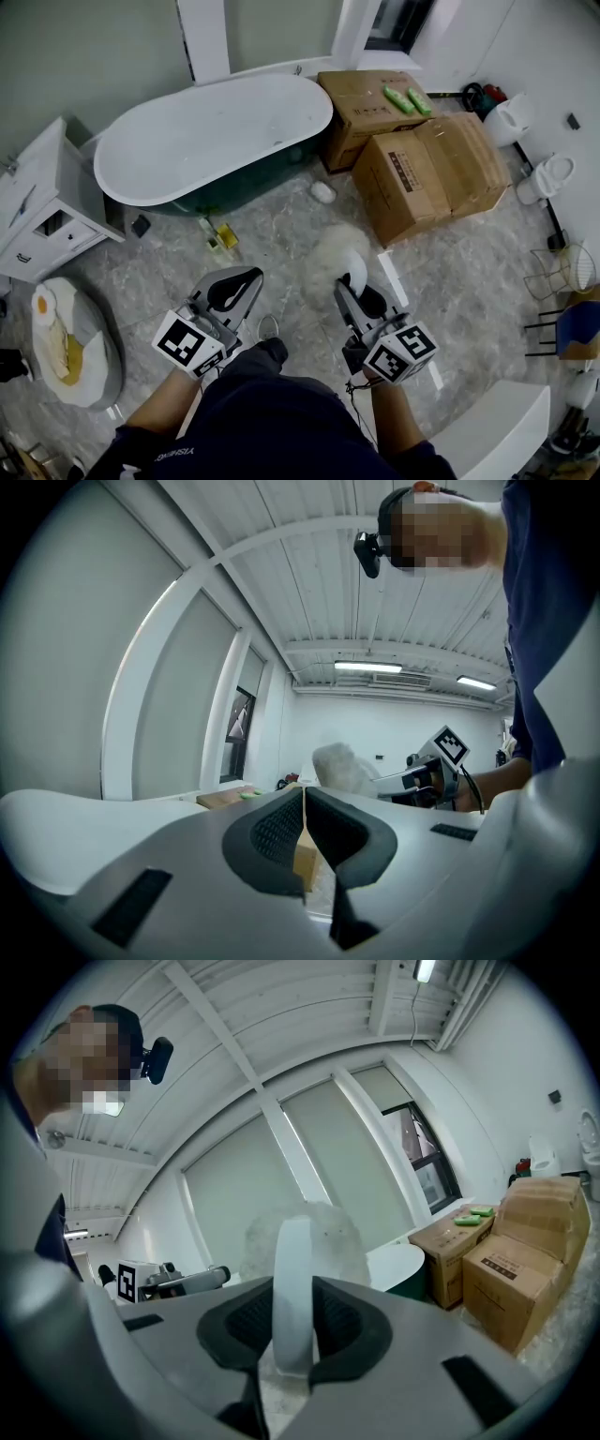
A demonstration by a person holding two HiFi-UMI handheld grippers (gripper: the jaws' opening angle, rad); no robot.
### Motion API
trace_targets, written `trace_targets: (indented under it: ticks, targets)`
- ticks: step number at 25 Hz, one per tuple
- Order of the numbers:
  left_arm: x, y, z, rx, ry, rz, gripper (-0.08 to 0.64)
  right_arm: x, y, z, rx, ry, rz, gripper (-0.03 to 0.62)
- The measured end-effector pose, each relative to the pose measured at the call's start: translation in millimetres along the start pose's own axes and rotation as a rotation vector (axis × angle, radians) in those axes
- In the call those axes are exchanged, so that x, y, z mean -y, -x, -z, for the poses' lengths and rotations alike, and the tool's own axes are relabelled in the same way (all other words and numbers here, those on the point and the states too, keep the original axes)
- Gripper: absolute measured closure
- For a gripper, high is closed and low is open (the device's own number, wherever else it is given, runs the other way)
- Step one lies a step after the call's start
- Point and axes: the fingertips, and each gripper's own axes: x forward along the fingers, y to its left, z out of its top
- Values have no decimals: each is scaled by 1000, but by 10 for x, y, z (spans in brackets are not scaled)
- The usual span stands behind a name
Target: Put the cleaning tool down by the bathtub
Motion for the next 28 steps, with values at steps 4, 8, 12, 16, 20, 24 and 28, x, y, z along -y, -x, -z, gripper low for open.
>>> trace_targets:
  ticks: [4,8,12,16,20,24,28]
  targets:
    - [-353,-139,-59,-5,1,17,525,87,-338,-155,9,3,14,506]
    - [-628,-215,-66,-7,8,19,525,172,-576,-215,4,3,30,506]
    - [-832,-265,-83,-7,15,16,525,222,-769,-255,-10,3,34,506]
    - [-972,-310,-130,0,15,13,525,260,-909,-347,-10,11,34,506]
    - [-1072,-398,-155,2,12,12,525,356,-1007,-400,-14,15,39,506]
    - [-1156,-530,-180,7,8,12,525,475,-1104,-452,-14,17,34,506]
    - [-1261,-712,-222,5,5,9,525,633,-1239,-561,-14,18,25,506]
